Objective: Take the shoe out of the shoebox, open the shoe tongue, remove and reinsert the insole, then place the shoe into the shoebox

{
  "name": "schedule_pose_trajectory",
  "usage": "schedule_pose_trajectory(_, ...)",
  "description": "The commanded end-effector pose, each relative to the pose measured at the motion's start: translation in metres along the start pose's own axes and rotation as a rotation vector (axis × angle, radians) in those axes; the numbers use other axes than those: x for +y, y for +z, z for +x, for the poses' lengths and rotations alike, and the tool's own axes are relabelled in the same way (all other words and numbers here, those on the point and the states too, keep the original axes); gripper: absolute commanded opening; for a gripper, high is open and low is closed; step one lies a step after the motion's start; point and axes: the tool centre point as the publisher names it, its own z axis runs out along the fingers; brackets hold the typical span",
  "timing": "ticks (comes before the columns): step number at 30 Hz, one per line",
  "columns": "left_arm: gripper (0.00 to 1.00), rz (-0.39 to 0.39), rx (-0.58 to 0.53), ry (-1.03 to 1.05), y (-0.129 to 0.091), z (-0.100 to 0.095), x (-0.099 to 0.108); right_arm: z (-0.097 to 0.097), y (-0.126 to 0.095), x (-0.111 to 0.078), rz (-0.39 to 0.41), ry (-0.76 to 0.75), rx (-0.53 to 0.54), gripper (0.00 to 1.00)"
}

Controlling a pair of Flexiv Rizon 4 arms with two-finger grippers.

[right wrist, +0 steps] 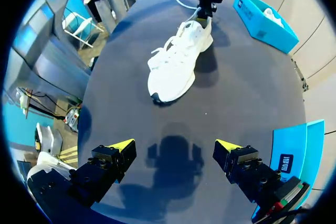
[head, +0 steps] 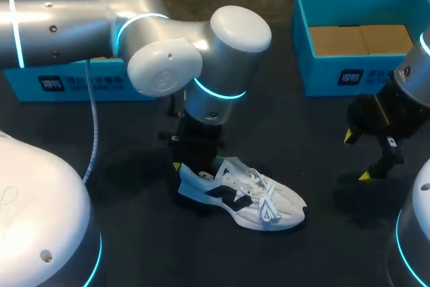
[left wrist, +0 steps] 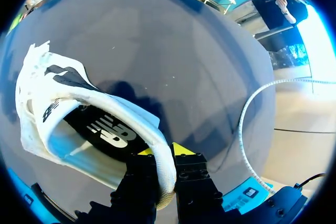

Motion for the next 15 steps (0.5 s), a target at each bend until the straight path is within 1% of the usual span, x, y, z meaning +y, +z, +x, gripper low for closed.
schedule_pose_trajectory(1, 0.00, 0.002, 0.001, -0.007, -0.002, -0.005, 0.000, 0.000, 0.001, 0.000, 0.002, 0.000, -0.001, 1.00)
schedule_pose_trajectory(2, 0.00, 0.006, -0.001, -0.008, -0.003, -0.005, 0.000, 0.000, 0.001, 0.000, 0.002, 0.000, -0.001, 1.00)
schedule_pose_trajectory(3, 0.26, 0.012, -0.005, -0.009, -0.003, -0.005, 0.000, 0.000, 0.001, 0.000, 0.002, 0.000, -0.001, 1.00)
schedule_pose_trajectory(4, 0.46, 0.014, -0.005, -0.008, -0.003, -0.005, 0.000, 0.000, 0.001, 0.000, 0.002, 0.000, -0.001, 1.00)
schedule_pose_trajectory(5, 0.84, 0.015, -0.005, -0.007, -0.003, -0.005, 0.000, 0.000, 0.001, 0.000, 0.002, 0.000, -0.001, 1.00)
schedule_pose_trajectory(6, 1.00, 0.028, -0.007, 0.000, -0.003, -0.005, 0.000, 0.000, 0.001, 0.000, 0.002, 0.000, -0.001, 1.00)
schedule_pose_trajectory(8, 1.00, 0.045, -0.013, 0.006, -0.004, -0.004, 0.001, 0.000, 0.001, 0.000, 0.002, 0.000, -0.001, 1.00)
schedule_pose_trajectory(10, 1.00, 0.044, -0.027, 0.012, -0.009, 0.000, 0.000, 0.000, 0.001, 0.000, 0.002, 0.000, -0.001, 1.00)
schedule_pose_trajectory(15, 1.00, 0.055, -0.082, 0.021, -0.036, 0.019, -0.004, 0.000, 0.001, 0.000, 0.002, 0.000, -0.001, 1.00)
